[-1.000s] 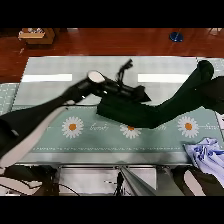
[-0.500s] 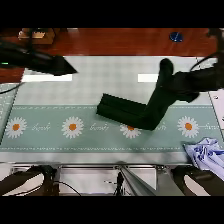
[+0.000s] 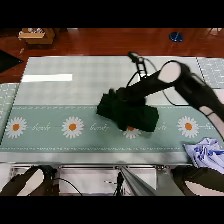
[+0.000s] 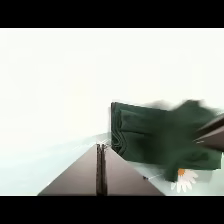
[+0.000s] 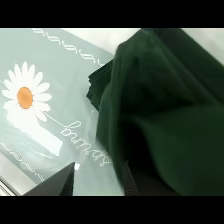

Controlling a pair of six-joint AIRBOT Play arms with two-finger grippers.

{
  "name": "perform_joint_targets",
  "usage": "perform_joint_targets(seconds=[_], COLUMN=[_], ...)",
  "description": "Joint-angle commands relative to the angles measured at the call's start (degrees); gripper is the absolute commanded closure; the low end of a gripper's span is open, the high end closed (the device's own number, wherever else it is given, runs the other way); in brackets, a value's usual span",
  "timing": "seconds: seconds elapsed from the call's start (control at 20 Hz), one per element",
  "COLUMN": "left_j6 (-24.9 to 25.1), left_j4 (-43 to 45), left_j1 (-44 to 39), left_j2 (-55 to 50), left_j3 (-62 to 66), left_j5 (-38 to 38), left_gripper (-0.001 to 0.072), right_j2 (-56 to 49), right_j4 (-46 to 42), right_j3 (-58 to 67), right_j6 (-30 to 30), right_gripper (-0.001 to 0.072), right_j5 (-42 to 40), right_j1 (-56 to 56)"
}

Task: Fold the shirts.

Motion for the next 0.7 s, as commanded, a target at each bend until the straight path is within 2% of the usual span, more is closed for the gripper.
perform_joint_targets(seconds=[0.0,0.2,0.3,0.35,0.4,0.45,0.55,0.65], left_j6=[0.0,0.0,0.0,0.0,0.0,0.0,0.0,0.0], left_j4=[0.3,2.4,2.7,2.8,2.8,2.8,2.8,2.8], left_j1=[0.7,0.7,0.7,0.7,0.7,0.7,0.7,0.7], left_j2=[0.7,0.7,0.6,0.5,0.5,0.3,0.3,0.2], left_j3=[0.0,-1.0,-1.8,-2.1,-2.3,-2.3,-2.3,-2.3], left_j5=[-0.1,0.5,1.0,1.0,1.0,1.0,1.0,1.0], left_gripper=[0.0677,0.0676,0.0674,0.0673,0.0670,0.0636,0.0631,0.0631], right_j2=[-3.6,2.9,7.4,9.3,11.1,12.7,15.5,17.4], right_j4=[-1.9,-21.8,-32.9,-35.1,-34.7,-32.8,-24.6,-14.3], right_j3=[0.0,0.0,0.0,0.0,-0.5,-1.8,-6.9,-14.4], right_j6=[-0.1,-0.1,-0.2,-0.9,-1.6,-2.0,-4.5,-8.2], right_gripper=[0.0300,0.0213,0.0212,0.0212,0.0212,0.0212,0.0212,0.0107], right_j5=[-1.4,13.9,21.6,23.6,24.7,24.7,24.1,23.4], right_j1=[2.4,-3.8,-10.7,-15.0,-20.5,-25.8,-36.7,-45.4])
